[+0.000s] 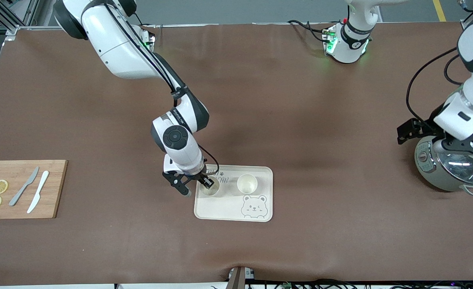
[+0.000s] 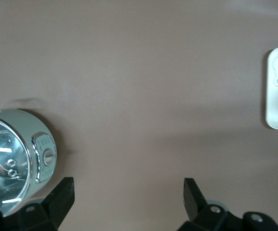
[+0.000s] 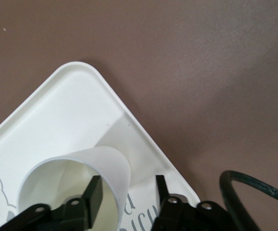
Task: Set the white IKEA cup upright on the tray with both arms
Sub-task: 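Set the cup on the tray while the left arm withdraws, then open the right gripper and lift it away from the cup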
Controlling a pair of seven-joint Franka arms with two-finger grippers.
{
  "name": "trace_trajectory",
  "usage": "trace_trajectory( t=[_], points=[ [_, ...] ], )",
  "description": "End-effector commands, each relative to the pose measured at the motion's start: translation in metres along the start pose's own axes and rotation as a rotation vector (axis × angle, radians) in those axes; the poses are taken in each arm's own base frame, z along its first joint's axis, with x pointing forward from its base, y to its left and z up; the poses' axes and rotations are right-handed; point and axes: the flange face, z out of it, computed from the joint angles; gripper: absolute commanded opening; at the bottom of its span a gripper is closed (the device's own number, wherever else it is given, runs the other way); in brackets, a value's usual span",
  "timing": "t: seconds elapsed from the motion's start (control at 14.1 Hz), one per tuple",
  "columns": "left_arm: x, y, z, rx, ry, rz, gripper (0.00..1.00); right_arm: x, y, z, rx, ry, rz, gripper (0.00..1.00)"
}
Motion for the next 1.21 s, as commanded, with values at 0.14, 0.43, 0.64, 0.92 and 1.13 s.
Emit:
trace_trajectory(
  t=[0.14,0.43,0.64,0.92,1.13],
  points=[
    [-0.027,0.007,-0.031,-0.014,0.007,0.026,1.00,0.014,-0.009,-0.026,0.018,0.026,0.006,1.00],
    [-0.033,0.015,-0.024,-0.013,-0.019,0.039,1.00,0.052,0.002,-0.094,-0.066,-0.003,-0.056,1.00],
    [-0.040,0.026,-0.007,-0.014,-0.071,0.062,1.00,0.106,0.034,-0.166,-0.070,-0.115,-0.165,1.00],
    [-0.053,0.027,-0.002,-0.013,-0.133,0.095,1.00,0.194,0.123,-0.245,-0.120,-0.238,-0.379,1.00],
    [-0.059,0.026,-0.005,-0.014,-0.154,0.122,1.00,0.230,0.194,-0.288,-0.129,-0.255,-0.505,1.00]
  ],
)
